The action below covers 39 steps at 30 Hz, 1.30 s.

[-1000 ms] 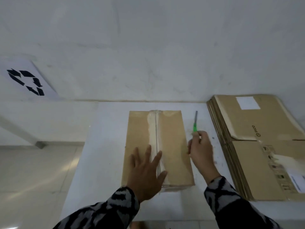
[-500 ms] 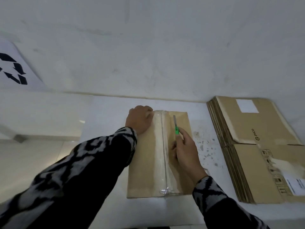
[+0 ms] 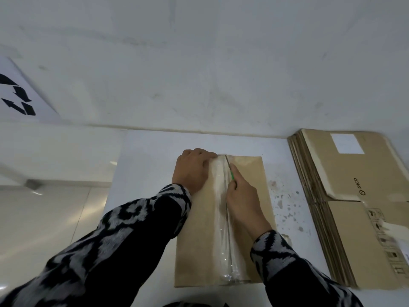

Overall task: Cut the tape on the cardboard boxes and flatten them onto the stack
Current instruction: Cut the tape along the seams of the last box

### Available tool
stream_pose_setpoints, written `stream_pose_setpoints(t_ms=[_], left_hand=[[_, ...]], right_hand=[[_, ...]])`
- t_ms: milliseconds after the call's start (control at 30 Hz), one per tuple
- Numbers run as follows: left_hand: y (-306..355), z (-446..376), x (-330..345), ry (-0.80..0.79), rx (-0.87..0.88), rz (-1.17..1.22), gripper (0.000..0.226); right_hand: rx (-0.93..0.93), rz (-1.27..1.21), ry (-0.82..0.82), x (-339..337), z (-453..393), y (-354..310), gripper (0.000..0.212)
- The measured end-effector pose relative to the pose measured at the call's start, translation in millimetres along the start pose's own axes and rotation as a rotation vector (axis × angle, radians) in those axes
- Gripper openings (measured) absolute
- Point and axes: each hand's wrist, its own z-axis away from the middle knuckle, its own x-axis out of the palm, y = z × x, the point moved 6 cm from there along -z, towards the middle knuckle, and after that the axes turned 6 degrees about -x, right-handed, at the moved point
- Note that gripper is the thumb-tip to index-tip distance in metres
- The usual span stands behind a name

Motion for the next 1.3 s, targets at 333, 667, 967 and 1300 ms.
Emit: stream_pose_setpoints(t_ms=[333,667,967,1300], left_hand=[[2,2,2,0.012,-0.017,-0.060,0.028],[2,1,3,0.011,-0.017,-0.085,0.029],[2,2,3,0.010,-0.006,-0.073,0.029],[2,1,1,-0.025,-0.008,-0.077,0.031]], right_hand=[[0.017,0.048,-0.039,10,1,-8,0.056],[0.107,-0.008,-0.066,14,2,-18,0.061],[0.123,-0.006,-0.085,18,5,-28,0.070],[0.144,0.046,-0.145,17,0,-32,0.073]])
